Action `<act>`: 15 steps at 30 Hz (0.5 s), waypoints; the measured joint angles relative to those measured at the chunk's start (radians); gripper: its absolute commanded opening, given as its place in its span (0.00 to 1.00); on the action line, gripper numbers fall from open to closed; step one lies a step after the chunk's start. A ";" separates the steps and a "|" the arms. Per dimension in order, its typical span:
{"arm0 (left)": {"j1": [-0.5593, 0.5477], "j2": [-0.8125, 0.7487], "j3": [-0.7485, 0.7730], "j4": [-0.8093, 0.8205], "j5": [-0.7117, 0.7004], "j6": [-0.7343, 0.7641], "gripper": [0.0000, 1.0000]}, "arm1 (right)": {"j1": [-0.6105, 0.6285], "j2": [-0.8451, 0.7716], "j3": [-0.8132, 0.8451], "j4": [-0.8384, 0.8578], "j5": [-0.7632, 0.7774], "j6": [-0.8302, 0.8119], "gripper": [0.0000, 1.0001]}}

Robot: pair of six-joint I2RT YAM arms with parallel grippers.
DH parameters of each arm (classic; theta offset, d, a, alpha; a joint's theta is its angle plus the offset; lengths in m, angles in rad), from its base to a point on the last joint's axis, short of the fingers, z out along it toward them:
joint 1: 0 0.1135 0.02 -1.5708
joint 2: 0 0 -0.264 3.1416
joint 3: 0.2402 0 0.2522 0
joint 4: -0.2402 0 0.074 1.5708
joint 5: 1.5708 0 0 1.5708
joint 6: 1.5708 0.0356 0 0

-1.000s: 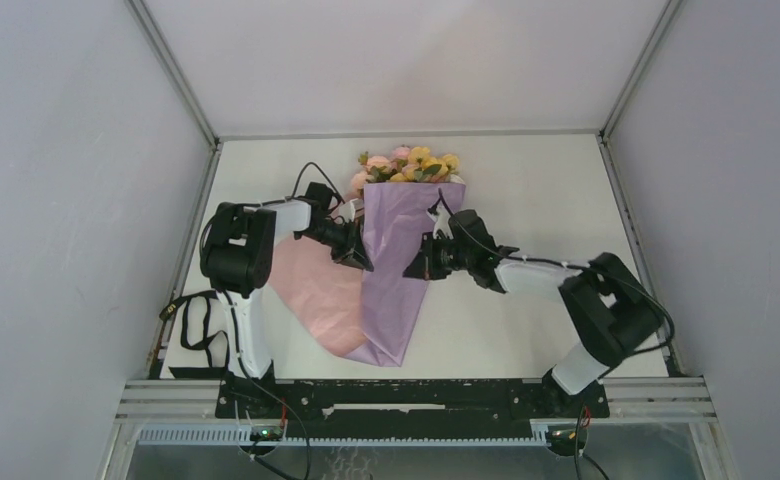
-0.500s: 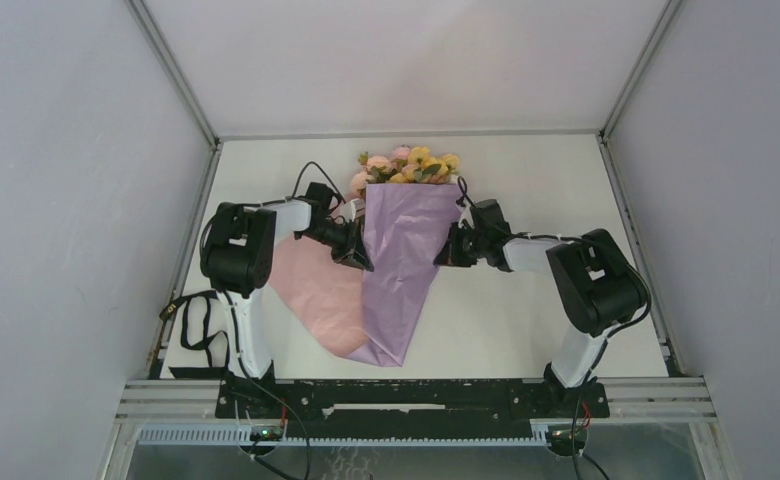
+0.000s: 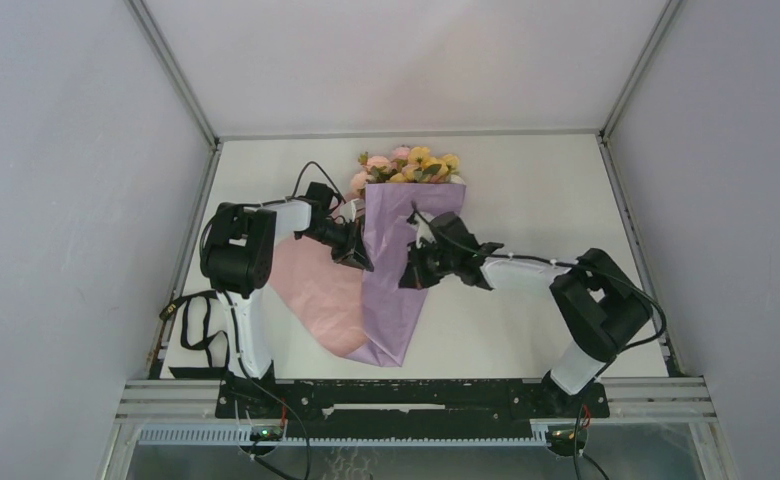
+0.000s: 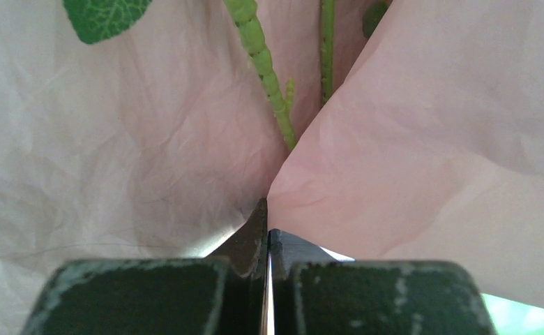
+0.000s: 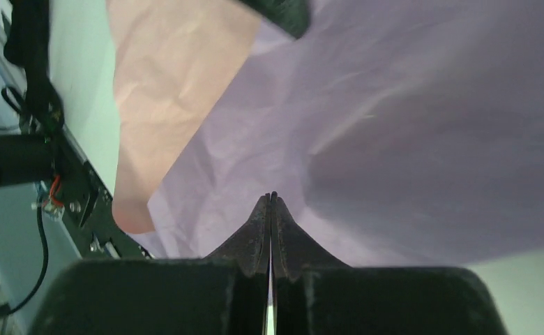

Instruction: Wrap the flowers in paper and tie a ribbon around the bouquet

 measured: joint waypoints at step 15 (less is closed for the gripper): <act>-0.012 -0.001 0.000 -0.017 -0.002 0.014 0.00 | -0.032 -0.053 -0.249 0.080 -0.008 0.069 0.00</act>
